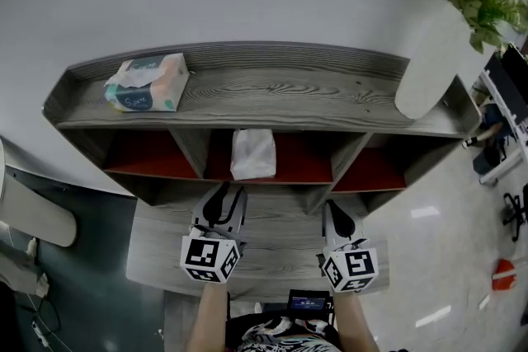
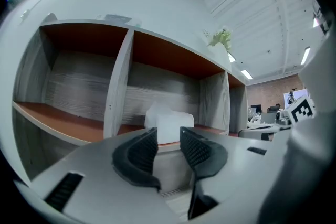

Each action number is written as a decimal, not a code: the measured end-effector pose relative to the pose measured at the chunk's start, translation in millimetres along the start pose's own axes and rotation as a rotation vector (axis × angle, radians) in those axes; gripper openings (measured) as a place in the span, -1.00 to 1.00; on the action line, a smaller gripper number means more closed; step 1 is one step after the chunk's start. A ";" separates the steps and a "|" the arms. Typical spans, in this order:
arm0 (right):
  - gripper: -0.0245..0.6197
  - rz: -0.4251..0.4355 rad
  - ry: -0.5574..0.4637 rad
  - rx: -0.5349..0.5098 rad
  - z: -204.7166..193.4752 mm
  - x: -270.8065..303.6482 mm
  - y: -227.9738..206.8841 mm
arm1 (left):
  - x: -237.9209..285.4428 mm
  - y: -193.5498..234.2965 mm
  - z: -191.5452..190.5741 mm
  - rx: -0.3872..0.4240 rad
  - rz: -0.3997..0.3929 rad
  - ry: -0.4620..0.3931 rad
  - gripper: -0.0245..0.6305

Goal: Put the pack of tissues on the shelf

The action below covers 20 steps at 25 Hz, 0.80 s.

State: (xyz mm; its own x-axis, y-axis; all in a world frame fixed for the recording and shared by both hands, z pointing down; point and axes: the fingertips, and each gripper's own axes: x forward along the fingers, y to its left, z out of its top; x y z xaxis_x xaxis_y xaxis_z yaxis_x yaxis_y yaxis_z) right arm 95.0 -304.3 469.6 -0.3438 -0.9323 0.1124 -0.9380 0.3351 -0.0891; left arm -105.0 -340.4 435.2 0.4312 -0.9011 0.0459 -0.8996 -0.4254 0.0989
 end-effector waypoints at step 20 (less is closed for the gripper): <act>-0.92 0.007 -0.018 -0.002 -6.1 -67.7 36.5 | -74.7 -37.4 -26.1 0.039 -0.056 0.021 -0.91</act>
State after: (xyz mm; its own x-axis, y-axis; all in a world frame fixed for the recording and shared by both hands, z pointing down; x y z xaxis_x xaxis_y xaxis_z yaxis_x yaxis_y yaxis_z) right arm 83.8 -228.1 464.8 -0.3494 -0.9322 0.0944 -0.9357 0.3418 -0.0878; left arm -101.8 -254.9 454.0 0.4823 -0.8737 0.0625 -0.8756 -0.4789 0.0629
